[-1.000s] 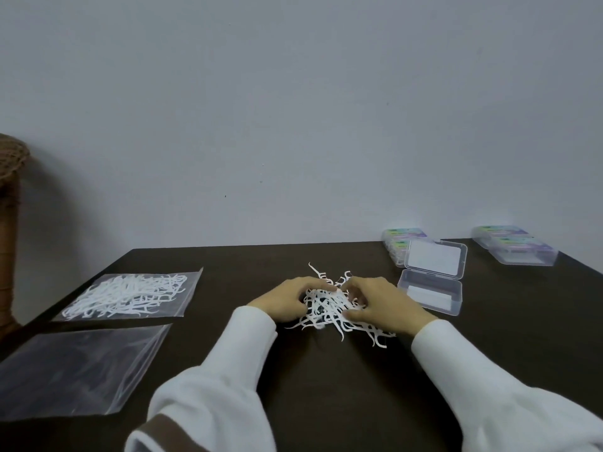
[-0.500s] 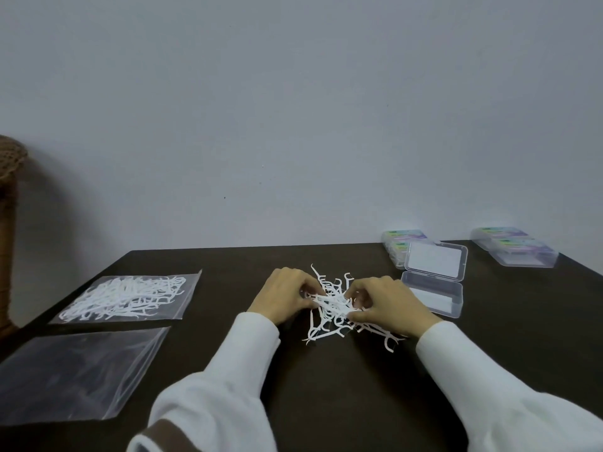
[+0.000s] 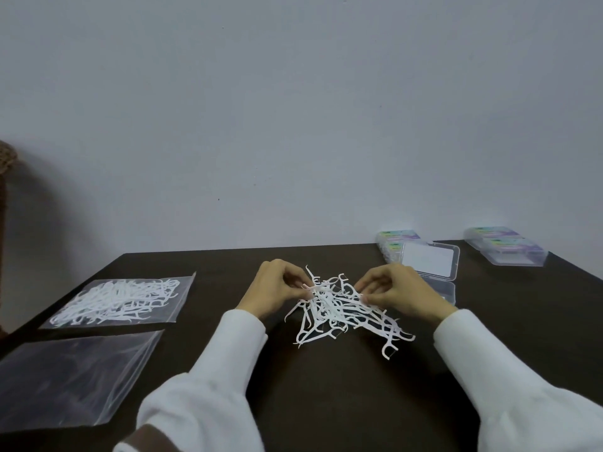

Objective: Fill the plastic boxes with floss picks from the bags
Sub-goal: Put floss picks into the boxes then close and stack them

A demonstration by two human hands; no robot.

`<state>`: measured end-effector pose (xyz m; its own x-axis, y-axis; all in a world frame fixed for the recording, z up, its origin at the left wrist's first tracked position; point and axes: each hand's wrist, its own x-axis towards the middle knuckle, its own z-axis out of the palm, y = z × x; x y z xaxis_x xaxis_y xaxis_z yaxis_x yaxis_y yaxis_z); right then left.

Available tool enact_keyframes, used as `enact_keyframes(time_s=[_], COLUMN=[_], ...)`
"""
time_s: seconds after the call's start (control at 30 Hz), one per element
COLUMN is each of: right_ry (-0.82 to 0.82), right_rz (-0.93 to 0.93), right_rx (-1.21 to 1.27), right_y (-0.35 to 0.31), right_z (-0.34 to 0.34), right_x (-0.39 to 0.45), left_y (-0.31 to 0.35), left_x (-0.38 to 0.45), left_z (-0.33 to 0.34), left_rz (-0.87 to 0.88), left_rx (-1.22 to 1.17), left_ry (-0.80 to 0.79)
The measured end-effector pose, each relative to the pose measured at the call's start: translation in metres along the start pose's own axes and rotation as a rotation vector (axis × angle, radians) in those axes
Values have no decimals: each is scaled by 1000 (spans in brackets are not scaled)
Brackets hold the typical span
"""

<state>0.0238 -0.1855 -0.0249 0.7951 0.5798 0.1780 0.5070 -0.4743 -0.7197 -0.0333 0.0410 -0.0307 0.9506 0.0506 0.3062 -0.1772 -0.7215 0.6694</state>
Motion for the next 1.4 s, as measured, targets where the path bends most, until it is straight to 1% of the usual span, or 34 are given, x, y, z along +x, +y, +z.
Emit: enact_keyframes(time_s=[0.17,0.4,0.53,0.6,0.73,0.83,0.93,1.07,1.2,1.4], right_ry=[44,179,293,357,464,542,589,515,406,340], right_rz=[35,58,88,104,125,140,103,126,201,150], right_rx=[167,325,359,414,469,494,507,421,245,33], right_y=[7,18,25,30,40,48,53,64,76,81], right_z=[-13,-39,-59,-68,-74,-72,-76,-79,-71,-70], right_x=[-2,-11,-17,-20,-22,-18,-18,-17,-16,-16], left_y=[1,6,21,30,44,51,57,67,69,69], left_x=[1,5,11,17,29,39,48,59,67,74], left_z=[2,10,20,26,44,62,79,93,99,105], left_rz=[-26,-42,-47,-55,-94,-116,-96,-93,-124,-146], left_rx=[-141,-358,-500,-569,-674,-695,-595,-604,-696,-747], left_ry=[38,73,80,94,118,120,89,79,113,107])
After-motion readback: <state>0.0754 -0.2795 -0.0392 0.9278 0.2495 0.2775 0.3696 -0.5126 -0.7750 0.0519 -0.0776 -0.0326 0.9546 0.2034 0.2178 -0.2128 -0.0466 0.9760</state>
